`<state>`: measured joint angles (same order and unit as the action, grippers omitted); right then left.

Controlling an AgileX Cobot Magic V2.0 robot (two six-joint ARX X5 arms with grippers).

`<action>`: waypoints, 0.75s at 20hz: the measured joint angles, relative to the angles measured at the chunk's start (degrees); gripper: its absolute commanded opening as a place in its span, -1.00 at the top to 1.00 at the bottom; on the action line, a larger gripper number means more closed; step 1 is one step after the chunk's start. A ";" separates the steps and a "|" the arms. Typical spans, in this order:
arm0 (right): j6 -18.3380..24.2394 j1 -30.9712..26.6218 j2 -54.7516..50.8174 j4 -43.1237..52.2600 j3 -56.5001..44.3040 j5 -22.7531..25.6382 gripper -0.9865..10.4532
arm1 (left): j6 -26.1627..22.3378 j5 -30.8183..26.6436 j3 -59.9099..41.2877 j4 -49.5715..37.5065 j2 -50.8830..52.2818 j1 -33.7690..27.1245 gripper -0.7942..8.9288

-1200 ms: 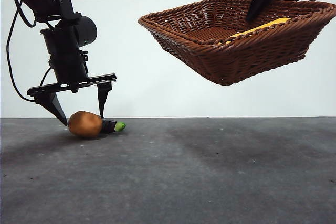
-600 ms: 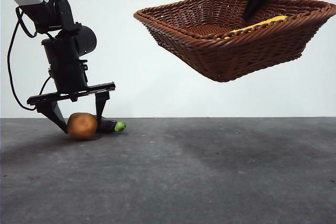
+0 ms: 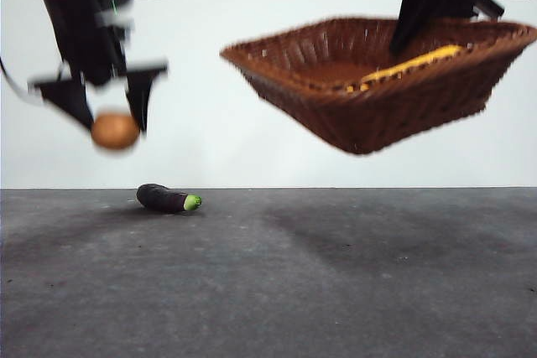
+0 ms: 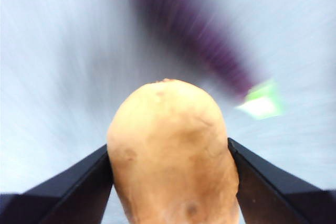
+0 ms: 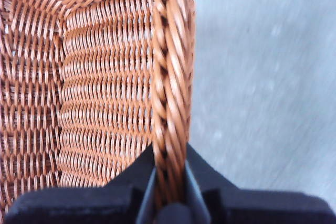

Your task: Help me put the vegetables on the table into the basket

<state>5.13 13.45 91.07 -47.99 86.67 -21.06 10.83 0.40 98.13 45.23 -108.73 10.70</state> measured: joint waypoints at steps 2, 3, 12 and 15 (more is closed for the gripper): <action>-0.26 0.00 4.02 -0.48 0.00 -0.37 0.85 | -5.81 2.84 0.09 0.66 7.82 0.13 0.85; -0.61 0.00 5.86 -0.42 0.00 -1.44 0.85 | -8.22 5.81 0.09 1.46 10.93 0.46 0.85; -2.80 2.91 8.96 0.83 0.00 -4.46 0.85 | -25.44 17.66 -0.22 5.90 14.91 22.93 0.85; -2.80 3.41 8.96 0.83 0.00 -4.37 0.85 | -26.32 17.77 -0.22 7.76 10.60 28.30 0.85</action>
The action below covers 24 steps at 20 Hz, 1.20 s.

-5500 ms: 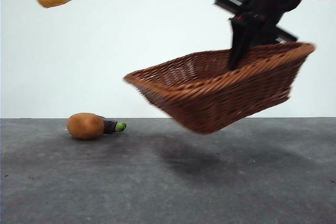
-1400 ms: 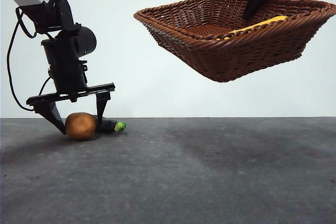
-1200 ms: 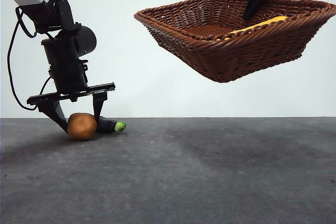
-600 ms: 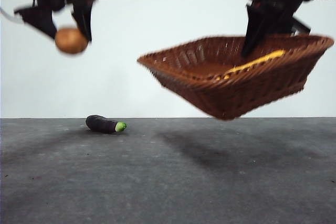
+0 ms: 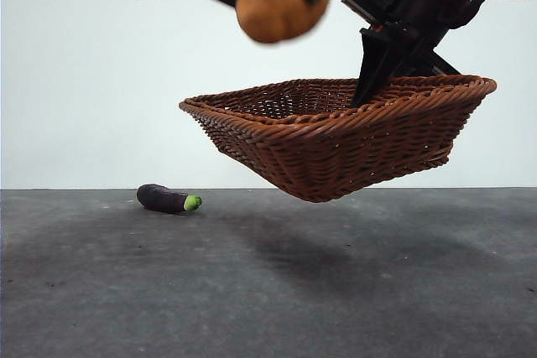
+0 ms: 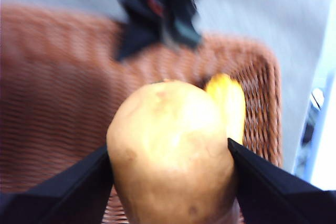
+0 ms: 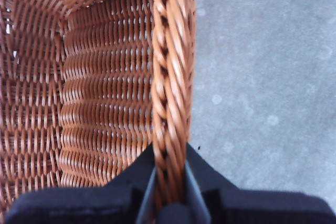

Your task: Help me put the vegetables on the table into the basket

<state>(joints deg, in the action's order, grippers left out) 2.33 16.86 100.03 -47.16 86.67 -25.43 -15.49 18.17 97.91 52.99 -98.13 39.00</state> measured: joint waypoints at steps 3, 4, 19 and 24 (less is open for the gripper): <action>0.00 -0.09 0.00 -0.57 0.00 0.09 0.85 | -0.85 -0.57 -0.28 0.46 -6.67 1.68 0.85; 0.02 -0.11 0.00 -0.79 0.00 0.13 0.85 | -1.03 -0.59 -0.37 0.24 -7.82 2.34 0.85; 0.44 -0.48 0.00 -0.79 0.00 0.11 0.85 | 3.17 -0.52 0.02 0.31 -9.64 0.83 0.00; 0.20 -2.78 0.00 0.48 0.00 0.09 0.85 | 9.86 -1.77 0.04 -3.78 2.56 -4.61 0.00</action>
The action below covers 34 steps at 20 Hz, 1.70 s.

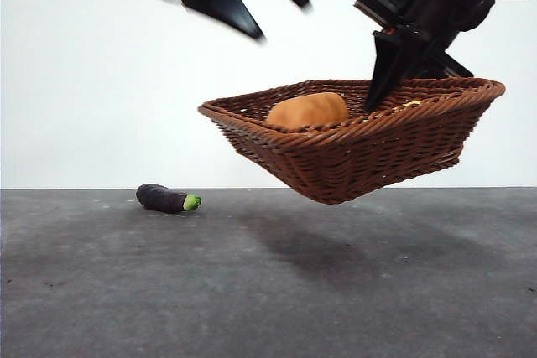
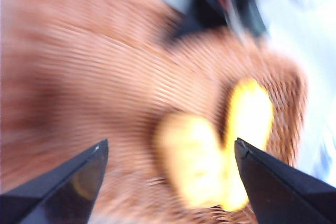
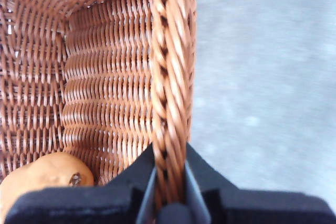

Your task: Help me put the vegetables on the table into the basket

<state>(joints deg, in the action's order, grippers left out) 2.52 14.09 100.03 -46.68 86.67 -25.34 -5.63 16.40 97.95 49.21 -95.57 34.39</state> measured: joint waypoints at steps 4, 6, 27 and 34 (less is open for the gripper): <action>-0.07 -3.04 0.00 -0.07 0.00 -0.35 0.85 | 12.20 -11.28 0.48 -1.53 6.47 -11.28 0.00; -0.02 -3.30 0.00 -0.04 0.00 -0.85 0.85 | 17.73 -11.56 0.48 -3.89 3.91 -16.06 0.00; 3.78 -3.48 -0.35 -2.03 0.00 -3.06 0.85 | 37.90 -16.24 22.71 -4.09 -37.03 -22.01 0.00; 5.05 -3.52 -0.46 -1.99 0.00 -6.27 0.85 | 39.26 -17.31 22.69 -6.03 -41.48 -22.29 0.00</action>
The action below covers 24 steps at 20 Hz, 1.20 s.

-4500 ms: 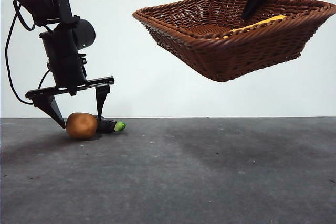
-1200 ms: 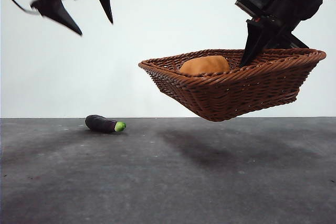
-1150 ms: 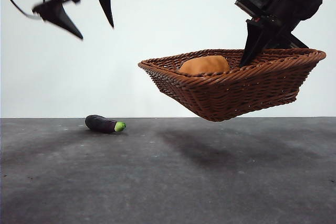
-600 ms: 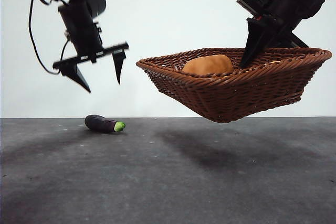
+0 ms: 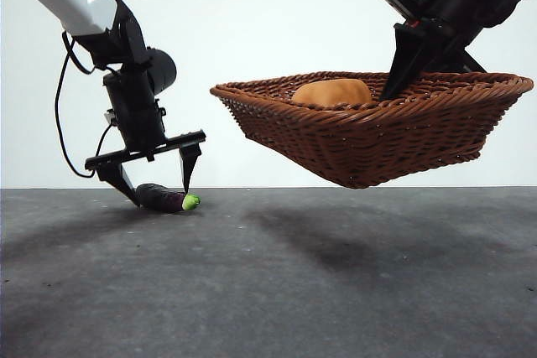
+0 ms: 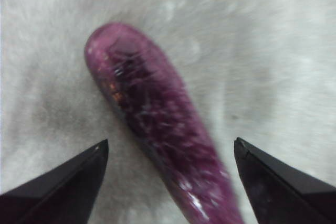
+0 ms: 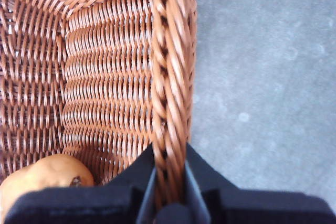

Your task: Help me put the vegetables on the table into the basket

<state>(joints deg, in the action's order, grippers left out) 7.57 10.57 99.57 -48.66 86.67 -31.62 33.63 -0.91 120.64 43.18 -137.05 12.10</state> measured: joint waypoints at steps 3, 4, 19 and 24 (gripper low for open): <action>0.00 0.09 0.00 0.28 0.00 -0.15 0.85 | 0.31 0.00 0.00 -1.92 -0.20 -0.17 0.00; 0.00 0.15 0.00 0.28 0.00 -0.17 0.85 | 0.52 0.00 0.00 -1.95 -0.20 -0.26 0.00; 0.66 0.28 0.00 0.66 0.00 -0.98 0.85 | -0.87 5.57 0.02 -6.10 -1.29 -0.59 0.85; 0.59 0.28 0.00 0.63 0.00 -0.07 0.85 | -14.43 7.04 -0.22 -0.92 2.14 -0.70 0.85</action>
<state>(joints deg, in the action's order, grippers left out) 8.16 10.85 99.57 -48.03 86.67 -31.68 19.20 6.13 120.42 42.26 -134.91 11.40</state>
